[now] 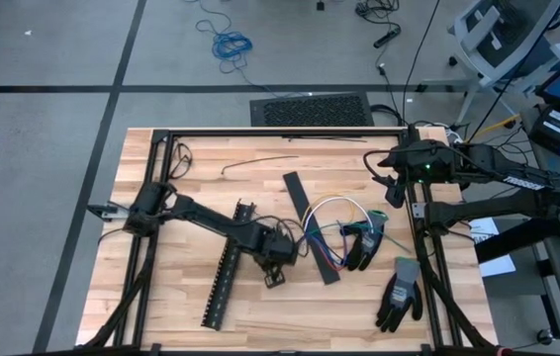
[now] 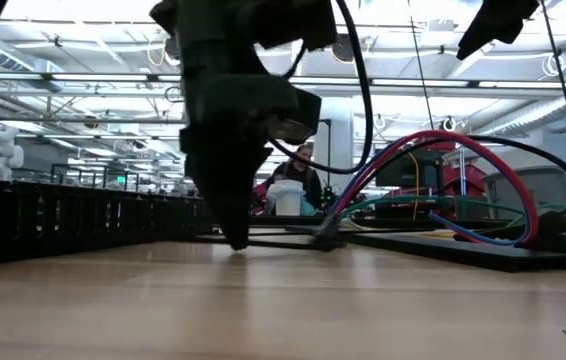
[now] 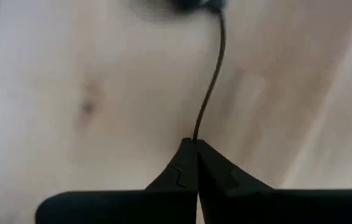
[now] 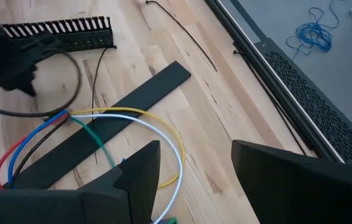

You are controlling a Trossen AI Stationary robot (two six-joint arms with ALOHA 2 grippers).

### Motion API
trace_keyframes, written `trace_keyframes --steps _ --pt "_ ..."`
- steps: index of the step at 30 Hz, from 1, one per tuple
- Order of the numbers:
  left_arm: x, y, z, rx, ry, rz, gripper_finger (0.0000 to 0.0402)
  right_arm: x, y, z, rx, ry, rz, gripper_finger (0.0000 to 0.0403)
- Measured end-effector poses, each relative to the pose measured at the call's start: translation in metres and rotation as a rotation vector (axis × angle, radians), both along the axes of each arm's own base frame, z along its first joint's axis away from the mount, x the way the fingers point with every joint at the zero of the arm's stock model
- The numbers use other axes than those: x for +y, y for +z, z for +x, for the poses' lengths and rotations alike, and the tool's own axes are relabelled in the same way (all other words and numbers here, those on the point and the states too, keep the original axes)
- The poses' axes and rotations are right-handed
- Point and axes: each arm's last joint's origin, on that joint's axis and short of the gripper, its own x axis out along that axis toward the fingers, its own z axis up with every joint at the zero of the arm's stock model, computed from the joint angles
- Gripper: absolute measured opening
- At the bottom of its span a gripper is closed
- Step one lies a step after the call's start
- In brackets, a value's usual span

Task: Ziptie cables
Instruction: Wrap the black zip tie on the cables

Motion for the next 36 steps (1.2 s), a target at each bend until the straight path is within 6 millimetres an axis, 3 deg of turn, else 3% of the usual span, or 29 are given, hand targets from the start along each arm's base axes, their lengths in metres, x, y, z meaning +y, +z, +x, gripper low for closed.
trace_keyframes --steps 11,24,31,36 --pt "0.01 0.027 0.014 -0.032 0.015 -0.067 0.0 0.0 0.0 0.0 0.0 0.0 0.0 0.0192" --pt "0.013 0.04 0.015 0.0 -0.023 -0.119 0.0 0.0 0.0 0.0 -0.007 -0.028 0.029 0.0192" --pt "0.035 0.073 0.03 -0.099 -0.074 -0.061 0.0 0.002 -0.002 -0.001 0.017 0.046 0.043 0.0192" --pt "0.052 0.079 0.034 -0.125 -0.057 -0.04 0.0 0.006 -0.015 0.005 0.027 0.174 0.146 0.0192"
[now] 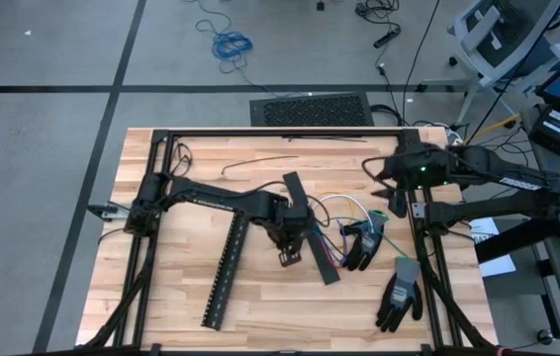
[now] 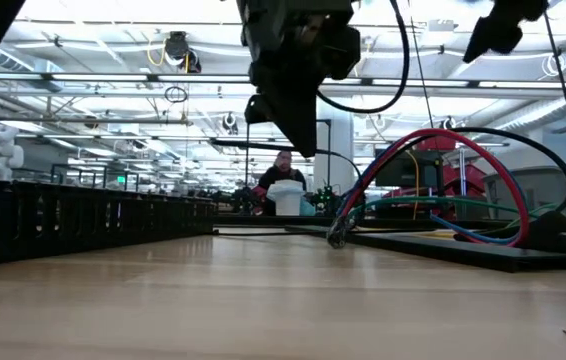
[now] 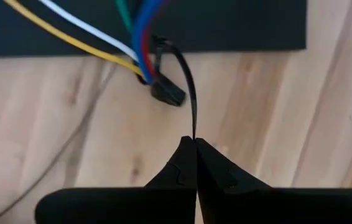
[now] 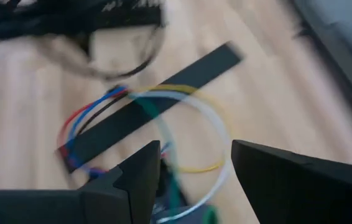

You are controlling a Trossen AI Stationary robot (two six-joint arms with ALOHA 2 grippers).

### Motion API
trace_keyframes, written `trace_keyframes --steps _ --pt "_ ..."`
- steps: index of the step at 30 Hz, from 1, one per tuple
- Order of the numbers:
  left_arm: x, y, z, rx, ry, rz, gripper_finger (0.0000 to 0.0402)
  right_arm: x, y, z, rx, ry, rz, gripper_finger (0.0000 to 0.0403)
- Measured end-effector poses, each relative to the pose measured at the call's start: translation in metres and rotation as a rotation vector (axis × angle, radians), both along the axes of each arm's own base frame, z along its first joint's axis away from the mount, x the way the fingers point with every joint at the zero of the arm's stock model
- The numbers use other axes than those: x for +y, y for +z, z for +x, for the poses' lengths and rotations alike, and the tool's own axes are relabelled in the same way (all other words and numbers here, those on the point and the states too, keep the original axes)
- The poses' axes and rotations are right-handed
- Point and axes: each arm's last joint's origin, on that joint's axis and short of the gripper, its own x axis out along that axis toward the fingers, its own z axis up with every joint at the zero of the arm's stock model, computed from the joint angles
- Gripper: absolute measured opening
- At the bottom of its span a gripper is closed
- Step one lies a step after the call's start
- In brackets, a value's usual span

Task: Ziptie cables
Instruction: Wrap the black zip tie on the cables

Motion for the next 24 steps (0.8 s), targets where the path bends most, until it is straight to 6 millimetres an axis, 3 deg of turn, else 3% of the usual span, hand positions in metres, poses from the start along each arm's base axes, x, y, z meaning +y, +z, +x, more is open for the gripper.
trace_keyframes --steps 5,10,18,21,24 --pt "0.012 0.0 0.001 -0.005 -0.005 0.001 0.0 0.005 -0.039 0.018 -0.006 0.139 0.202 0.0192" --pt "0.025 0.0 0.001 -0.011 -0.032 0.031 0.0 0.021 -0.07 0.043 -0.12 0.253 0.343 0.0192" --pt "0.058 0.0 0.001 -0.018 -0.028 0.075 0.0 0.059 -0.062 0.066 -0.208 0.31 0.439 0.0192" --pt "0.07 0.0 -0.001 -0.007 -0.041 0.089 0.0 0.076 -0.054 0.071 -0.123 0.324 0.319 0.0186" --pt "0.079 -0.001 -0.002 -0.001 -0.062 0.104 0.0 0.09 -0.048 0.086 -0.015 0.366 0.09 0.0173"
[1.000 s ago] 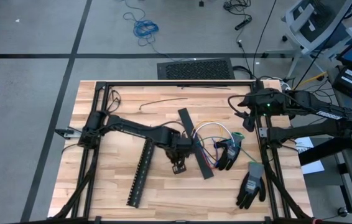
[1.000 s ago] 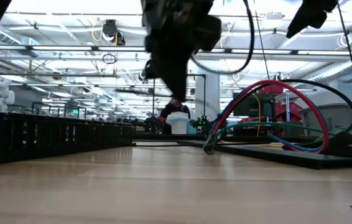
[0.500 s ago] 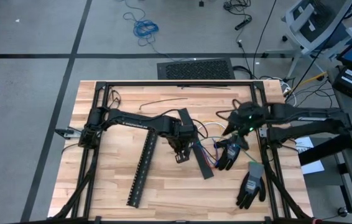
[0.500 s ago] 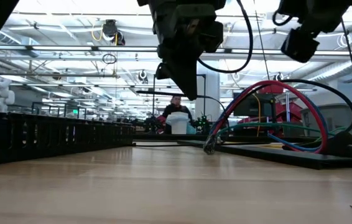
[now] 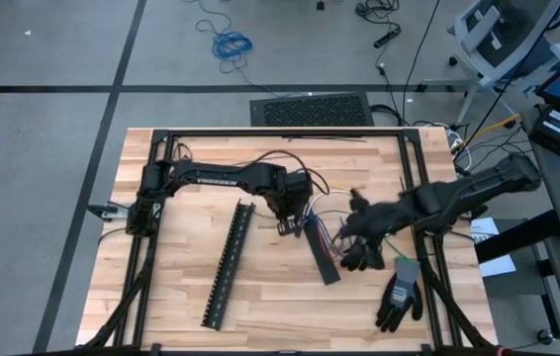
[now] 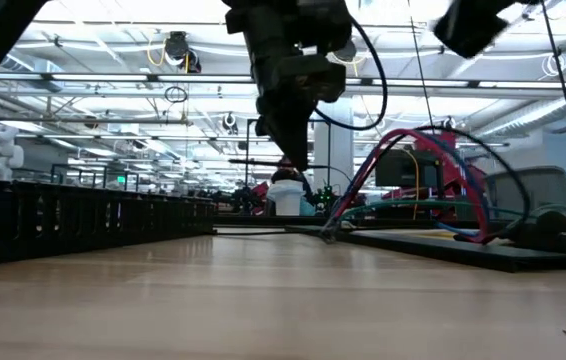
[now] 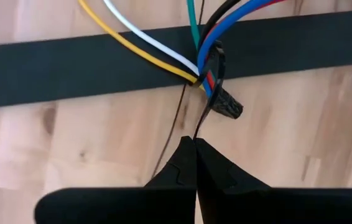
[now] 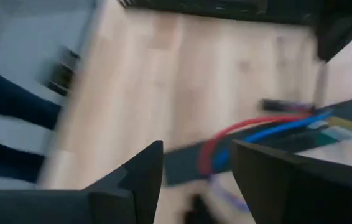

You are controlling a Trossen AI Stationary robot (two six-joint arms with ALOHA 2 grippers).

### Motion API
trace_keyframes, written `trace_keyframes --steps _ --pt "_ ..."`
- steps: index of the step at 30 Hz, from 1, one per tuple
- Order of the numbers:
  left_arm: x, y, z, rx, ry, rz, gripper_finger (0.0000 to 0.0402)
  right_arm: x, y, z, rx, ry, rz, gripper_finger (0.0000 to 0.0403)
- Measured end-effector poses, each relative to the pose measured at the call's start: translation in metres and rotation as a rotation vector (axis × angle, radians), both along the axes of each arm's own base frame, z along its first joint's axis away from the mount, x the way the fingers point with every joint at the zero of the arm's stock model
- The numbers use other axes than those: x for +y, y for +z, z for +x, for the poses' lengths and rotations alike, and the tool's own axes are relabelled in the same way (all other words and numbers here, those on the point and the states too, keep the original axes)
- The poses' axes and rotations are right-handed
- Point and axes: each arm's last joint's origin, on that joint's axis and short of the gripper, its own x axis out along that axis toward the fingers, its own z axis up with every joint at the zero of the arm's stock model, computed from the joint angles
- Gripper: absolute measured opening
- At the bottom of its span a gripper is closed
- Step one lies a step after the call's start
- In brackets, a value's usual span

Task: Ziptie cables
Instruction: Wrap the black zip tie on the cables

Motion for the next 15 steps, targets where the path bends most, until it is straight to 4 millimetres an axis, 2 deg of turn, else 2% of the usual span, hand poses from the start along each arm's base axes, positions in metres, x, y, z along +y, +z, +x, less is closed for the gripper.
trace_keyframes --steps 4,7,11,15 --pt "0.008 0.0 -0.001 -0.005 -0.025 -0.001 0.0 0.015 0.002 0.033 0.017 0.136 -0.346 0.0157" --pt "0.011 0.0 -0.001 -0.008 -0.03 0.0 0.0 0.025 -0.001 0.063 0.023 0.296 -0.531 0.0151" --pt "0.013 0.0 -0.001 -0.012 -0.069 0.015 0.0 0.033 -0.007 0.094 0.034 0.432 -0.627 0.0149" --pt "0.014 0.0 -0.001 -0.016 -0.118 0.029 0.0 0.028 -0.016 0.111 0.057 0.495 -0.64 0.0149"
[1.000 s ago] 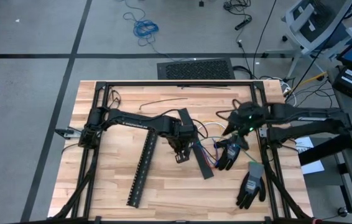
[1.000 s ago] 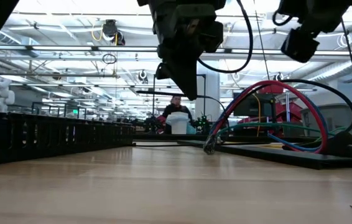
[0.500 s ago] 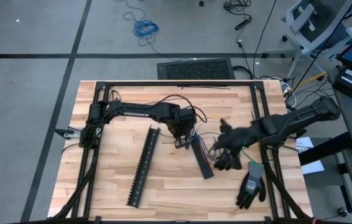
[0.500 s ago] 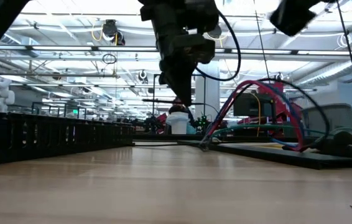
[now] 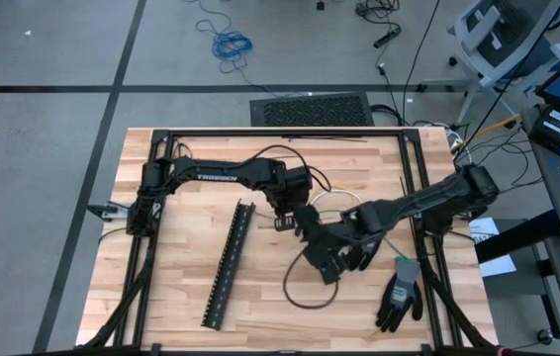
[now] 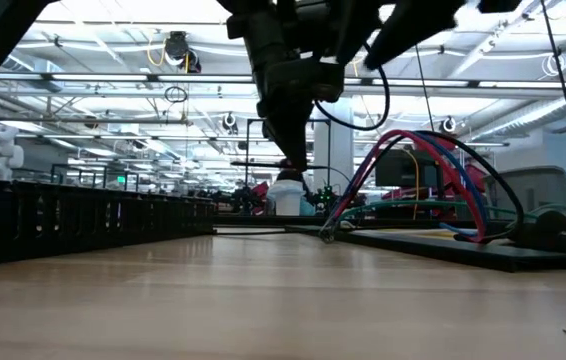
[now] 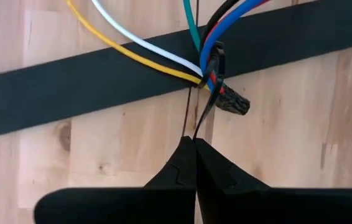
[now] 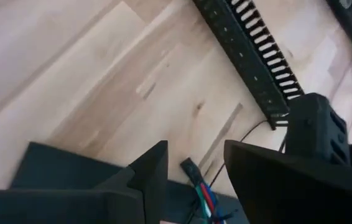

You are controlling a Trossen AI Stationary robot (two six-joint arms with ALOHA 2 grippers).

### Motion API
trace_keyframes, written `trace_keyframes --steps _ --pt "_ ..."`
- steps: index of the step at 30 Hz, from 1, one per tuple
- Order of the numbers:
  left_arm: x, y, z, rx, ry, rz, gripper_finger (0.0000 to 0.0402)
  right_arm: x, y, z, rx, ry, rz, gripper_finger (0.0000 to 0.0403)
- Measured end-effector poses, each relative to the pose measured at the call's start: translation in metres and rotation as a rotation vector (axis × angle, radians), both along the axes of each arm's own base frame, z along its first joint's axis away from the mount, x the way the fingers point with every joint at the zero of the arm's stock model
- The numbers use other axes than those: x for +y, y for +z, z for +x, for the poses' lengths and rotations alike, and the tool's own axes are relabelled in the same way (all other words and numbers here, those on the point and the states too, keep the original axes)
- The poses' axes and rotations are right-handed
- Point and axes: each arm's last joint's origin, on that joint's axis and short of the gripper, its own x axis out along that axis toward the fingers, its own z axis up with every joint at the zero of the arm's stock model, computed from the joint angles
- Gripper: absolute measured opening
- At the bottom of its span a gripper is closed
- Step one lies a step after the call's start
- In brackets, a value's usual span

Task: Ziptie cables
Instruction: Wrap the black zip tie on the cables

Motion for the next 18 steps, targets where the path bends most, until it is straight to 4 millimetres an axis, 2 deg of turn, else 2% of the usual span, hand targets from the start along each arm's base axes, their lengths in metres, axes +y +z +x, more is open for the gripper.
trace_keyframes --steps 3,7,11,14,18 --pt "0.001 0.0 0.0 -0.001 -0.019 0.007 0.0 0.002 -0.012 0.007 0.058 0.024 0.055 0.0148" --pt "0.001 0.0 -0.001 0.004 -0.039 0.013 0.0 0.012 -0.032 0.006 0.196 0.041 0.1 0.0148" --pt "0.002 0.0 -0.001 0.005 -0.035 0.013 0.0 0.013 -0.045 0.001 0.323 -0.072 0.133 0.0148" --pt "0.002 0.0 -0.001 0.005 -0.031 0.011 0.0 0.007 -0.041 -0.002 0.336 -0.222 0.173 0.0148" --pt "0.002 0.0 -0.001 0.005 -0.028 0.01 0.0 -0.004 -0.011 -0.013 0.182 -0.443 0.196 0.0148"
